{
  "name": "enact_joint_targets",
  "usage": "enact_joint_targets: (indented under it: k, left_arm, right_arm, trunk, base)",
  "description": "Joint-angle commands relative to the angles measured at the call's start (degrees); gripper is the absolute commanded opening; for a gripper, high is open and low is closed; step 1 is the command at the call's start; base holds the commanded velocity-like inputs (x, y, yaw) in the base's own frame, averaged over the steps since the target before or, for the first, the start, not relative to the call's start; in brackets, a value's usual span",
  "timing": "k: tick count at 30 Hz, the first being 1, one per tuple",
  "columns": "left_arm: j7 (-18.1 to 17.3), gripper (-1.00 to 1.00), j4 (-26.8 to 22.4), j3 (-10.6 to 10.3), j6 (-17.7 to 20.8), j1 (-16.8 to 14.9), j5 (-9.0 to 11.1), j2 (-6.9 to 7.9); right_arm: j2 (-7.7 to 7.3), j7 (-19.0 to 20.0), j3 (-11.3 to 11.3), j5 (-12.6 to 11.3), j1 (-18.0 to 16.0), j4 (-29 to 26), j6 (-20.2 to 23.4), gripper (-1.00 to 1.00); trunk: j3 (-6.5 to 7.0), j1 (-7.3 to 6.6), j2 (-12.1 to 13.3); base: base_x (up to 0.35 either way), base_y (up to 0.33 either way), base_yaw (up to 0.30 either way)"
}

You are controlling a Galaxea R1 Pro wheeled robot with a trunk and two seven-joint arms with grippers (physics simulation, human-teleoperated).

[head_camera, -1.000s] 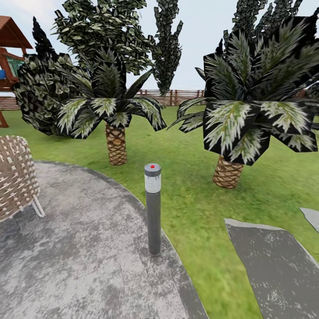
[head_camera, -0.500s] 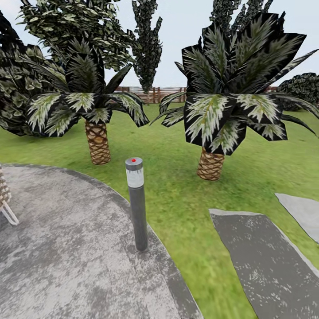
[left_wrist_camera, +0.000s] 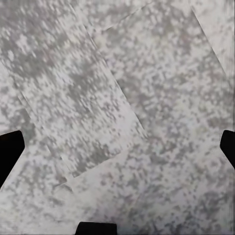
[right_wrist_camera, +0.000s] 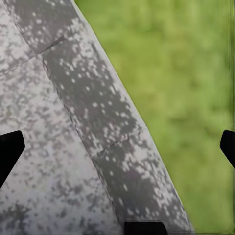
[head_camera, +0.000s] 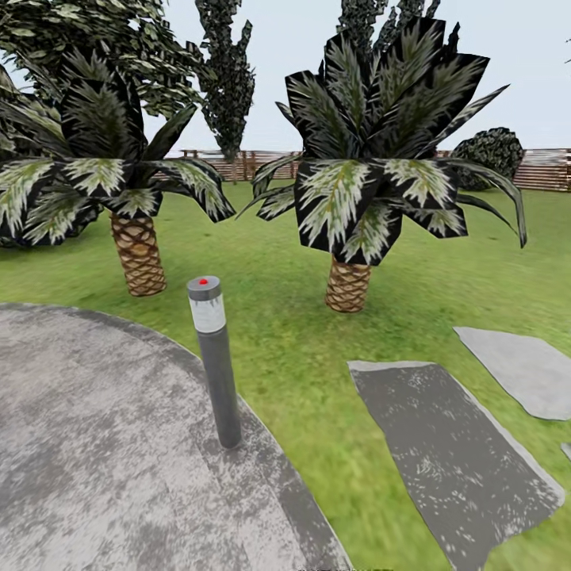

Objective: In the garden, pick up the pesticide atomizer on the floor and spray pesticide onto both trees until each tree trunk is fully covered.

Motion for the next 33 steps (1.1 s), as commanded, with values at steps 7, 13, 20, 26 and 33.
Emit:
enact_joint_targets:
  k: [7,13,20,26,33]
  left_arm:
    - [0.08,1.0,0.0,-0.1,-0.36,0.42,-0.43,0.09]
    - [0.09,1.0,-0.04,-0.76,-2.61,0.51,-0.84,-0.19]
    - [0.5,1.0,-2.15,-0.66,-3.51,0.28,-0.78,-0.22]
    - [0.61,1.0,-5.81,-0.57,-3.6,1.77,-0.81,0.48]
    - [0.69,1.0,-6.32,-0.26,-4.17,3.69,-0.48,1.78]
  right_arm:
    - [0.0,0.0,-0.01,0.0,0.0,0.0,0.01,1.0]
    - [0.0,-0.07,-0.03,0.0,0.0,0.0,0.01,1.0]
    - [0.0,-0.16,-0.06,-0.07,0.0,0.0,0.01,1.0]
    - [0.0,-0.17,-0.07,-0.09,0.0,0.0,0.01,1.0]
    - [0.0,-0.23,-0.07,-0.09,0.0,0.0,0.01,1.0]
  trunk:
    - [-0.4,0.0,0.0]
    - [-0.73,0.0,0.0]
    - [-1.13,0.0,0.0]
    - [-1.46,0.0,0.0]
    - [-1.86,0.0,0.0]
  base:
    - [0.0,0.0,-0.25]
    - [0.0,0.0,-0.25]
    - [0.0,0.0,-0.25]
    - [0.001,0.0,-0.253]
    - [0.088,-0.127,-0.254]
